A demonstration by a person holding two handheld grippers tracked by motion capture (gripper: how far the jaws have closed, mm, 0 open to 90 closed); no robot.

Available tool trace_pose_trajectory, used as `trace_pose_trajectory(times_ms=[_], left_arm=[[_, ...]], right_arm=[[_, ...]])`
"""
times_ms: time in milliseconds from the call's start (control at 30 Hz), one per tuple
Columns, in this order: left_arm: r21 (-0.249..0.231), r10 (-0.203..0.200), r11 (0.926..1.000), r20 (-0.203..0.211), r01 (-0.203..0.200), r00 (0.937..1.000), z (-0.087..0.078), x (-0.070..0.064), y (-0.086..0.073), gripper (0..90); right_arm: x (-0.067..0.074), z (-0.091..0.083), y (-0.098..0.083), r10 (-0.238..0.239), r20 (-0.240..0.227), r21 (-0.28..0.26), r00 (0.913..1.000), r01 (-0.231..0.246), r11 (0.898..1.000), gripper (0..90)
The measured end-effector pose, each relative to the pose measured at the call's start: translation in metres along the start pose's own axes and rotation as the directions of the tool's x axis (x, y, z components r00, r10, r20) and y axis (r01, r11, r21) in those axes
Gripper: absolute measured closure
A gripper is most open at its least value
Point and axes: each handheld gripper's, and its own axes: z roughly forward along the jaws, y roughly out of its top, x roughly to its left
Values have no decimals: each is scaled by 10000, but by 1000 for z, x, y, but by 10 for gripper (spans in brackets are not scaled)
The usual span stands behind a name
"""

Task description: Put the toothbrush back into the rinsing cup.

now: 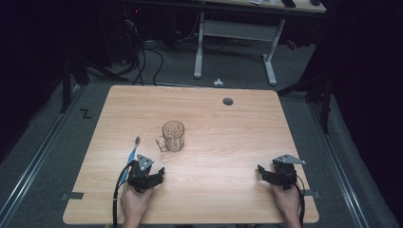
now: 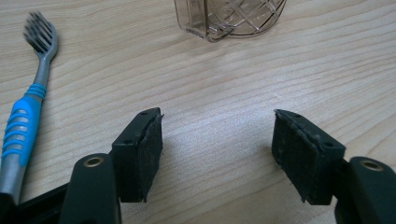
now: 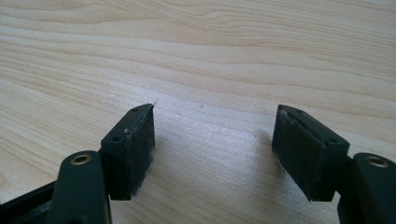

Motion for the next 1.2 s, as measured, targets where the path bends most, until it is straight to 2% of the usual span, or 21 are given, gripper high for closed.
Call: trace_pose_trajectory(times_ms=[900,1200], left_arm=[[84,-3,10000,133,2,9999,-1,1,0,302],[122,-113,9999,261,110,9996,-11,4,-1,316]], right_arm=[[0,0,0,27,-19,3,10000,-27,10000,301],[0,0,0,32,-24,6,10000,-32,10000,301]])
